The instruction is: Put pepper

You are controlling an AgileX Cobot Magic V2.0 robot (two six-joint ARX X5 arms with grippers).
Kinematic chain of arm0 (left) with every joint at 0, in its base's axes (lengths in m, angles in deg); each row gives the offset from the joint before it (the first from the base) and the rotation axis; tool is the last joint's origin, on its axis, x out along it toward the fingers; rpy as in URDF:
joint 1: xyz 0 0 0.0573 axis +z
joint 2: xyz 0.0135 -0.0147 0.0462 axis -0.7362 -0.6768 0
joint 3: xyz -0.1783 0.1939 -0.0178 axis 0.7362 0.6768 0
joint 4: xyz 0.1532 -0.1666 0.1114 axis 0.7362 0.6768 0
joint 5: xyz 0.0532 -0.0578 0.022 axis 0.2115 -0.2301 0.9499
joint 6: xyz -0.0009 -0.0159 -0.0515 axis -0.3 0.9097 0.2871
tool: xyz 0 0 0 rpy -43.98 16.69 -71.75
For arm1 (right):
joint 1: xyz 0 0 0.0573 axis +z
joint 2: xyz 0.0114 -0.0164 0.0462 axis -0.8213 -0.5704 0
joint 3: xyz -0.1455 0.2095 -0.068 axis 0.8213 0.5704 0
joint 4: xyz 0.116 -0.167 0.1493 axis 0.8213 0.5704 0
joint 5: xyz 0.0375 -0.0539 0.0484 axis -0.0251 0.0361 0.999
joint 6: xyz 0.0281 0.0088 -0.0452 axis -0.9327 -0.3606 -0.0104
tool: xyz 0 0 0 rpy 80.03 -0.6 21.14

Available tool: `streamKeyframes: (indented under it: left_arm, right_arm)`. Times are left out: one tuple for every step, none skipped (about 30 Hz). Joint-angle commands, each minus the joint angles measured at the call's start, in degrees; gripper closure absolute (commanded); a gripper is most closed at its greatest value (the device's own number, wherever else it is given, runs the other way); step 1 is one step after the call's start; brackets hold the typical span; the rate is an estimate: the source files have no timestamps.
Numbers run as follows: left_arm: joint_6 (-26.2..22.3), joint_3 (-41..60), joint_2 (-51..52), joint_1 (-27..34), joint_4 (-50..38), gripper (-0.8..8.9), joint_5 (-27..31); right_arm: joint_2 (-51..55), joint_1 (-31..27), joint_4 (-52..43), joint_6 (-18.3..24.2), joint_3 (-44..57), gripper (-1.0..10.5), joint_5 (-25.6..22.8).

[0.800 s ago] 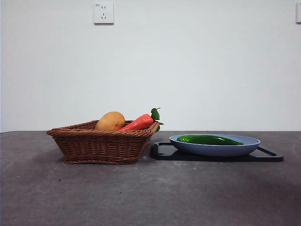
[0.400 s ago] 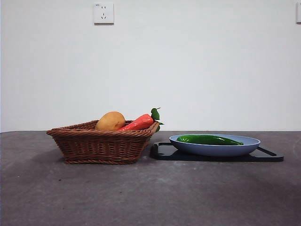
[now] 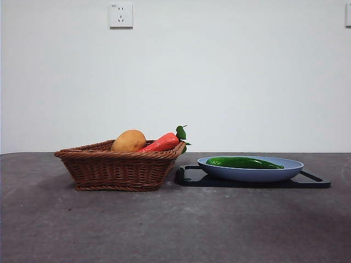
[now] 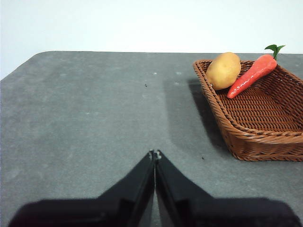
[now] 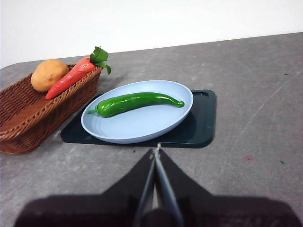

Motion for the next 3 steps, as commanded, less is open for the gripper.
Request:
streamKeyframes:
  left_arm:
    - [0.26,0.59,0.26,0.20,-0.66,8.06,-0.02]
    - [0.26,0.59,0.26,0.20,-0.66,8.05,-0.02]
    - [0.26,0.59,0.26,0.20,-0.66,8.05,-0.02]
  right_arm:
    - [0.17,0.02,0.46,-0.39,0.33,9.4,-0.15]
    - [0.17,0.02,0.46,-0.39,0.33,9.4,-0.15]
    - [0.17,0.02,0.46,-0.39,0.33,9.4,-0.15]
